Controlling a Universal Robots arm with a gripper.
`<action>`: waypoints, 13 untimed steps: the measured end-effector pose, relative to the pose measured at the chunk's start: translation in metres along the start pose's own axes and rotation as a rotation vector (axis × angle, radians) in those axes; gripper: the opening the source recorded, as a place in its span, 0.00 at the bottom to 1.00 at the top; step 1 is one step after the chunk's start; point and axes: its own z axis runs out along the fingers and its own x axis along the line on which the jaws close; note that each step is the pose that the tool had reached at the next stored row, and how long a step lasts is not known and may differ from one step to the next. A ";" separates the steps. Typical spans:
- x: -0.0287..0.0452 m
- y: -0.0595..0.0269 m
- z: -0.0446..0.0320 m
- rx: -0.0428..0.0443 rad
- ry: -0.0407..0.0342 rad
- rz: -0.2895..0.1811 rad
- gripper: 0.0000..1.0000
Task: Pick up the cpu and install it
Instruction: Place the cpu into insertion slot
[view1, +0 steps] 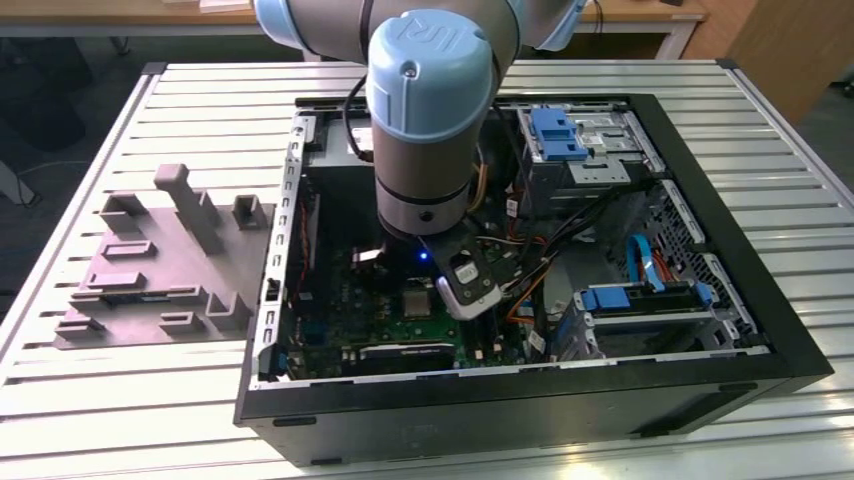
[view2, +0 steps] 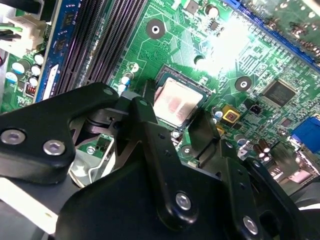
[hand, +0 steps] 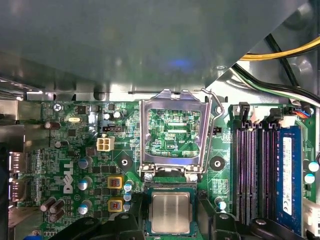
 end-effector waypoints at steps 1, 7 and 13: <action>0.0000 0.0000 -0.0001 0.0001 0.0001 0.000 0.54; 0.0001 0.0001 -0.0026 0.0000 0.0002 0.000 0.54; 0.0002 0.0004 -0.0127 -0.0001 0.0019 0.000 0.40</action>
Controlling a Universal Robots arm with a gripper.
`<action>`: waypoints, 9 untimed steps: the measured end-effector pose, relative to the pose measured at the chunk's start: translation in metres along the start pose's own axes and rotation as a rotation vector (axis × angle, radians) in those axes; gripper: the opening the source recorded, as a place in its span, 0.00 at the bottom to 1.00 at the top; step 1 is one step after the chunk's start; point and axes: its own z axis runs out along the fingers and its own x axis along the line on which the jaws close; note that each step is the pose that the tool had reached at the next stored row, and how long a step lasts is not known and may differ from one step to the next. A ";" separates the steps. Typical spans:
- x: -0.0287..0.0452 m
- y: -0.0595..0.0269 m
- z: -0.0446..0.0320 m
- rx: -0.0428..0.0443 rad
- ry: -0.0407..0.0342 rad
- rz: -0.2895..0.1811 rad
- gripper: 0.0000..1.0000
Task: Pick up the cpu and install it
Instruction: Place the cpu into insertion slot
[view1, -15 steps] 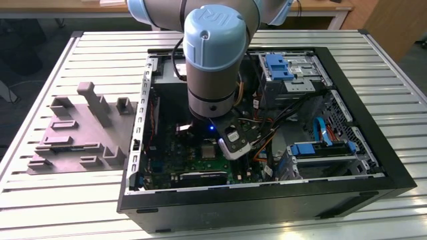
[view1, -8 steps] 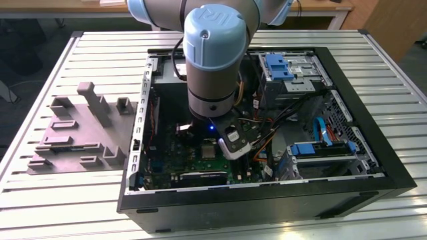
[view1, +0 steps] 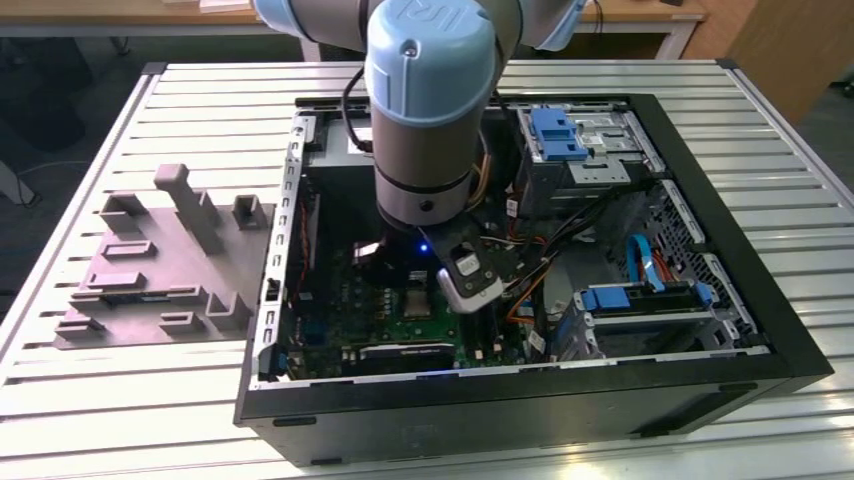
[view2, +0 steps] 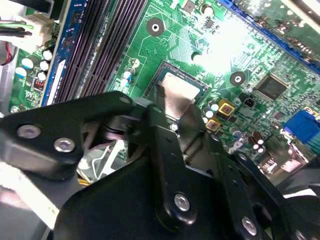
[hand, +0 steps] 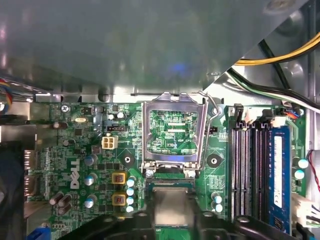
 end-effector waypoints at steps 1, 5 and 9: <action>0.0000 0.0001 -0.0027 0.0001 0.0008 0.000 0.29; 0.0000 0.0002 -0.0043 -0.0003 0.0015 0.000 0.17; 0.0001 0.0001 -0.0046 0.0000 0.0017 0.000 0.11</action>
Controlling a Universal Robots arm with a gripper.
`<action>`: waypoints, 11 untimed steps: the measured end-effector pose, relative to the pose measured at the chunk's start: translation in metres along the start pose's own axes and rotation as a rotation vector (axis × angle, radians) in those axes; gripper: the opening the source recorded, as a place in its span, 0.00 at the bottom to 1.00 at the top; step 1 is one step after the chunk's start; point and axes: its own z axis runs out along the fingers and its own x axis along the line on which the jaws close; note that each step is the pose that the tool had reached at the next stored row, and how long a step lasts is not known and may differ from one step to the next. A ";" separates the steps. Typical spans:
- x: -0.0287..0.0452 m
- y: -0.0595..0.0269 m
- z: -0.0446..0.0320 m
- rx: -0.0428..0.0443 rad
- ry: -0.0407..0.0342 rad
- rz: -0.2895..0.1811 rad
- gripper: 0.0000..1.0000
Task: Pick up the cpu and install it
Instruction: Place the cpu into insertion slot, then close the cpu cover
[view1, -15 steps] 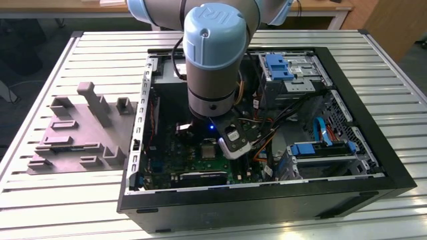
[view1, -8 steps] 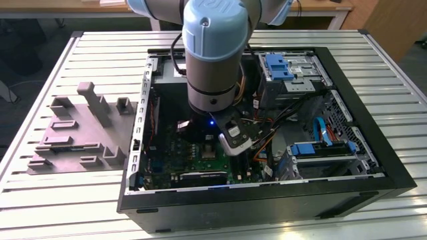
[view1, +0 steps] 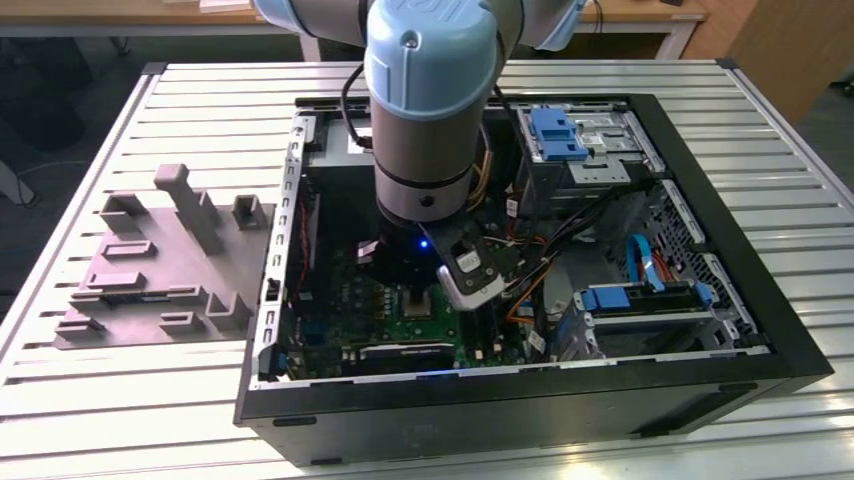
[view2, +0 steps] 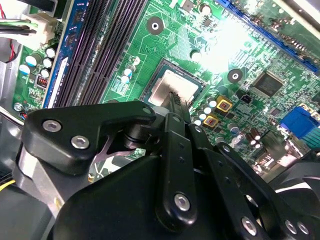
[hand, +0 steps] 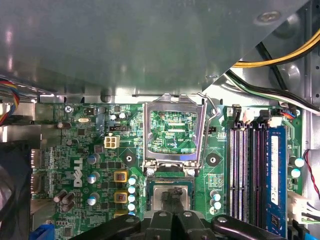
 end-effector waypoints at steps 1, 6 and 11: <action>0.0000 0.0000 0.0000 -0.0001 0.0000 0.000 0.11; 0.0000 0.0000 -0.0003 0.0000 0.0000 0.000 0.11; 0.0000 0.0000 -0.0003 -0.0001 0.0000 0.000 0.11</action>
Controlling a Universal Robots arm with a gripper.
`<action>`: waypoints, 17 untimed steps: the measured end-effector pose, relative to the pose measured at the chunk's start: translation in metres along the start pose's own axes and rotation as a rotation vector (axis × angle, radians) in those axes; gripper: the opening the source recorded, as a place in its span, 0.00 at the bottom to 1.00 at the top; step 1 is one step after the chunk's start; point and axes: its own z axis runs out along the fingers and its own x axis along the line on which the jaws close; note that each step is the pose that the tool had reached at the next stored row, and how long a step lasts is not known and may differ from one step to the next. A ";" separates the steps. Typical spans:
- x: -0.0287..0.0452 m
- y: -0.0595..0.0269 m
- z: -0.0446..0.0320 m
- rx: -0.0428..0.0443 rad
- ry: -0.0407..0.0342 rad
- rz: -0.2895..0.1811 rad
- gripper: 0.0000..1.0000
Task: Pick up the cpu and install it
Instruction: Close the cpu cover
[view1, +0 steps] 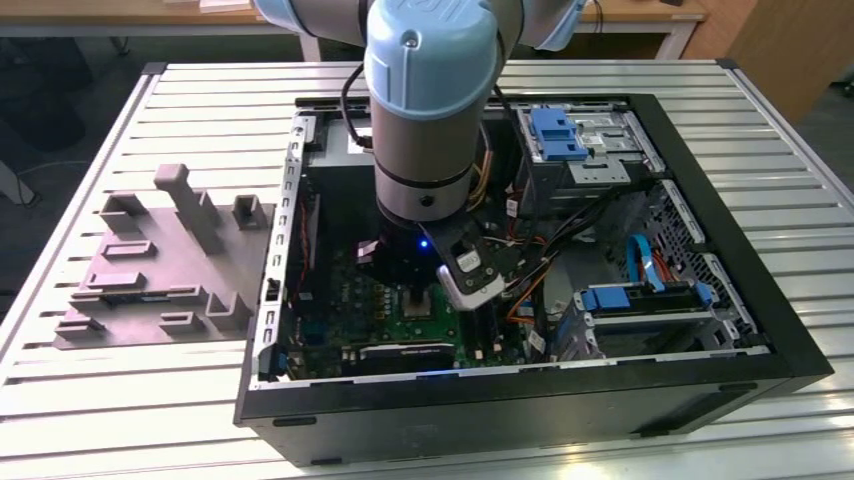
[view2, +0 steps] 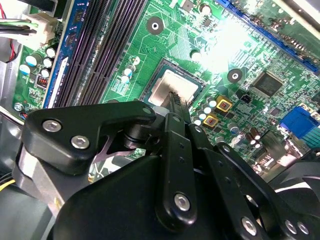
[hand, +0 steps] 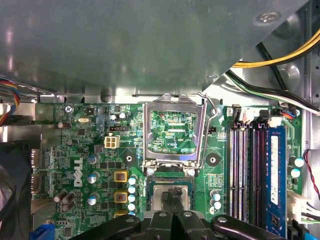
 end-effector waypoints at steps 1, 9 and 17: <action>0.0000 0.0000 0.0000 0.0000 0.0000 0.000 0.11; 0.0001 0.0009 -0.0105 0.0001 0.0001 0.000 0.11; 0.0004 0.0029 -0.0262 0.0002 0.0001 0.000 0.11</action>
